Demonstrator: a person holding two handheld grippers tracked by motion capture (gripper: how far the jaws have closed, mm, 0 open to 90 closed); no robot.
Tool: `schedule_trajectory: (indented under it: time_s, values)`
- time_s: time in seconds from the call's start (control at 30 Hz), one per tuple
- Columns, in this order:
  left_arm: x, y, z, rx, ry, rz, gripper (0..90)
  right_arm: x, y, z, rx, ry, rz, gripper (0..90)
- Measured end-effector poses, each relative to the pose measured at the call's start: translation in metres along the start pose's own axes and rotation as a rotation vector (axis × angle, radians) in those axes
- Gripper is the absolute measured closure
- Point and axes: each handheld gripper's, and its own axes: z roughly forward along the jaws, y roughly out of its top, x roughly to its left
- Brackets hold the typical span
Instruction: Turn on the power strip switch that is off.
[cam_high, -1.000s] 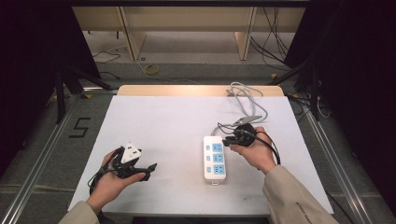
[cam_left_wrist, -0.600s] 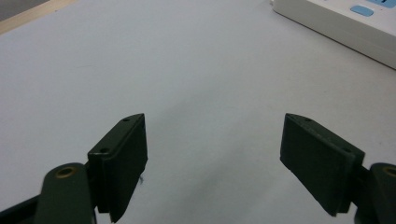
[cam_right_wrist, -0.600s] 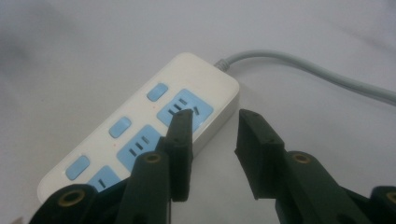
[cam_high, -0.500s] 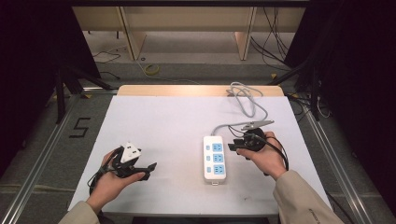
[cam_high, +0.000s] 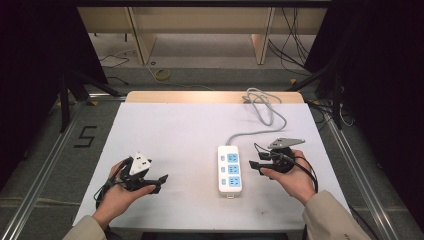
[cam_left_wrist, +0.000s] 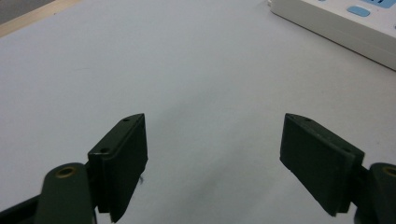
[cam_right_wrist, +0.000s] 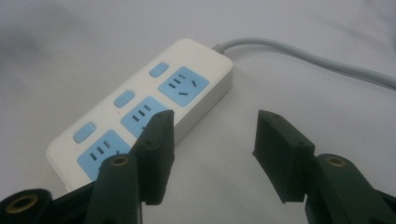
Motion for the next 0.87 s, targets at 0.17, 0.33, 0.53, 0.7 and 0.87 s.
schedule_trajectory:
  time_s: [0.17,0.33,0.53,0.7,0.87]
  values:
    - [0.000,-0.001,0.000,0.003,0.001,-0.002,23.2,-0.003,-0.009,-0.009,-0.034,-0.005,0.000,41.9]
    - [-0.001,-0.001,-0.001,0.006,-0.002,0.006,23.1,-0.006,-0.017,-0.017,-0.064,0.000,0.015,38.8]
    - [-0.001,-0.002,-0.001,0.014,-0.011,0.008,22.4,-0.003,-0.029,-0.025,-0.088,-0.004,0.019,35.6]
    - [-0.002,-0.001,-0.001,0.021,-0.012,0.013,19.7,0.001,-0.038,-0.029,-0.106,-0.017,0.029,32.4]
    - [-0.002,-0.002,-0.001,0.035,-0.010,0.010,15.7,0.001,-0.040,-0.031,-0.119,-0.026,0.036,30.2]
